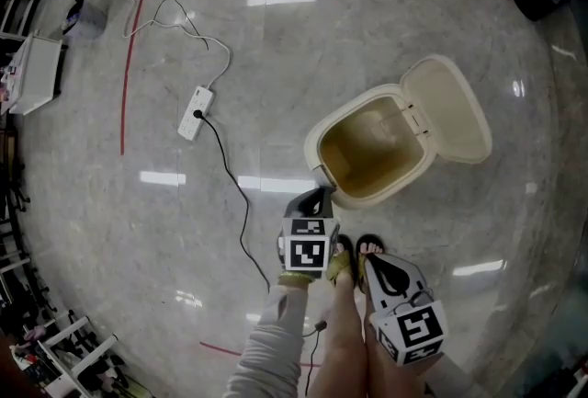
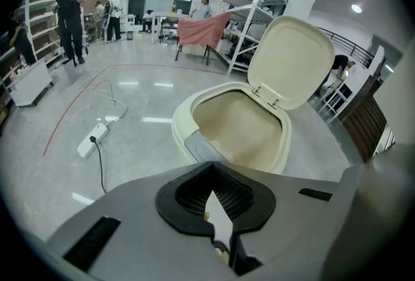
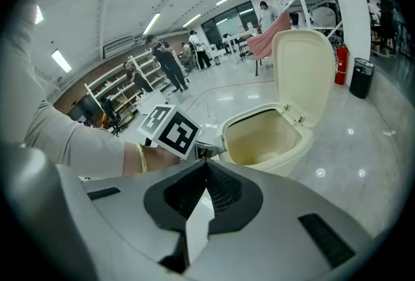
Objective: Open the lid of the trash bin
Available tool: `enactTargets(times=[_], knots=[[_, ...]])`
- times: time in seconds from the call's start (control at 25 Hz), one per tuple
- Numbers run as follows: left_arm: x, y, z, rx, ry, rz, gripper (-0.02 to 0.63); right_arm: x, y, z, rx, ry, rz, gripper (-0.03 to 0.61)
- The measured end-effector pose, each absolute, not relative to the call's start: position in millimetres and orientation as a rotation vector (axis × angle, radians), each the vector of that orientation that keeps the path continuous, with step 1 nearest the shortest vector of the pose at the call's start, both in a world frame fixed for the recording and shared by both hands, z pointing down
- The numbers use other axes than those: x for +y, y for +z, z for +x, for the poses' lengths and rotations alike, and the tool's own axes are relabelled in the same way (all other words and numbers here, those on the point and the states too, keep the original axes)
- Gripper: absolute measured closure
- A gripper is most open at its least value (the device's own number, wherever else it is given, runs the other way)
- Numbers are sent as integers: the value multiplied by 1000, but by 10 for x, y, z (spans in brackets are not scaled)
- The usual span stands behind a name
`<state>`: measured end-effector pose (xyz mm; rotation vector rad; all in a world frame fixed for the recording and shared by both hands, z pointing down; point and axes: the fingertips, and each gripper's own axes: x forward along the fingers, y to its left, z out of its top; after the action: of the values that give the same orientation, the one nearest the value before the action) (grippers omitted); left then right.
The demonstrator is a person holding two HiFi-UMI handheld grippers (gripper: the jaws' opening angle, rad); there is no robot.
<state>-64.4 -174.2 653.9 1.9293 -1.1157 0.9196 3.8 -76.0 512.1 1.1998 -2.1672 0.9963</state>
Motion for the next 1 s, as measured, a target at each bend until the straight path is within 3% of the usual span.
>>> enactTargets(times=[1.0], knots=[[-1584,6151,-627,-1144,864,1885,611,-731,4968,183,-2171,950,1217,578]])
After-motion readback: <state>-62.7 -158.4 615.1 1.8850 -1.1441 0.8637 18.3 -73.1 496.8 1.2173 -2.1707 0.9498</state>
